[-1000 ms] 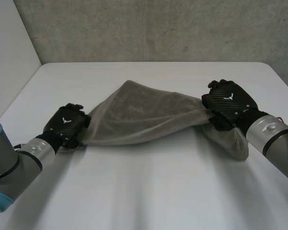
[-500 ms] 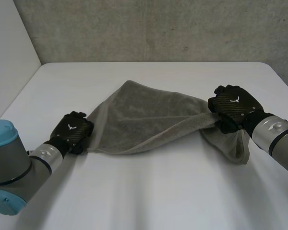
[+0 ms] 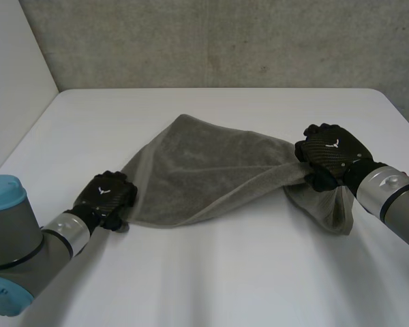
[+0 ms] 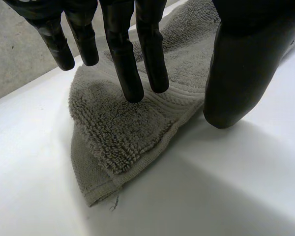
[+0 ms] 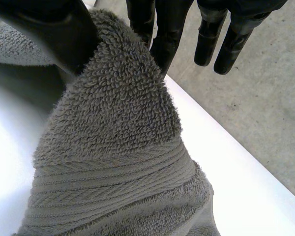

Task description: Fold the towel.

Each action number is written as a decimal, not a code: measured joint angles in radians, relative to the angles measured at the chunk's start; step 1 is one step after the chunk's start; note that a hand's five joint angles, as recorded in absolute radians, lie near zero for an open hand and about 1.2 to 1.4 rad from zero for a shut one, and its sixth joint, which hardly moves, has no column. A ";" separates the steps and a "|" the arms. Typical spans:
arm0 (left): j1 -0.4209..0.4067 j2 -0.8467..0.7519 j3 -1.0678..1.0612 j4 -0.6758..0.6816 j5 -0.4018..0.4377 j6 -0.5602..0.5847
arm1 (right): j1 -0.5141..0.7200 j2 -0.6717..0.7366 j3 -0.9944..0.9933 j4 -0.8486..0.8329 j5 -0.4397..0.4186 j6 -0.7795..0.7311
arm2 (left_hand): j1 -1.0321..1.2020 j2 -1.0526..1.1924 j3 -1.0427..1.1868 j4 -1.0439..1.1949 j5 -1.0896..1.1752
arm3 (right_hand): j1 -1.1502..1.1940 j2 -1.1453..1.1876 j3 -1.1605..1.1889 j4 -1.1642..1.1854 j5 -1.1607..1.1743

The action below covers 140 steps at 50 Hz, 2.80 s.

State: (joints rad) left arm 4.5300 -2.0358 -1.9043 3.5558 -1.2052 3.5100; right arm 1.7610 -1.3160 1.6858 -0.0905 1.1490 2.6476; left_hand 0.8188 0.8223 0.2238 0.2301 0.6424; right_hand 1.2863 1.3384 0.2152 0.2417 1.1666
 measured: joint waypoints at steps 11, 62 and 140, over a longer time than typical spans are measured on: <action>-0.003 -0.012 0.025 0.017 -0.003 0.001 | 0.000 0.011 -0.002 0.001 0.000 0.000 | 0.084 0.084 0.000 0.000 0.085 | 0.000 0.000 0.000 0.000 0.000; -0.051 -0.052 0.058 0.002 -0.003 0.005 | 0.000 0.037 -0.005 0.004 -0.002 -0.004 | 0.298 0.298 0.000 0.000 0.290 | 0.000 0.000 0.000 0.000 0.000; 0.077 0.231 0.064 -0.092 0.078 -0.276 | -0.008 0.347 -0.387 0.405 -0.075 0.145 | 0.492 0.530 0.000 0.000 0.522 | -0.968 -1.029 0.000 0.000 -1.004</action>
State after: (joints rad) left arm 4.6069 -1.8048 -1.8402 3.4639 -1.1273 3.2341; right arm 1.7528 -0.9687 1.2992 0.3145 1.0735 2.7922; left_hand 1.3103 1.3525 0.2238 0.2300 1.1647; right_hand 0.3180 0.3096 0.2152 0.2417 0.1626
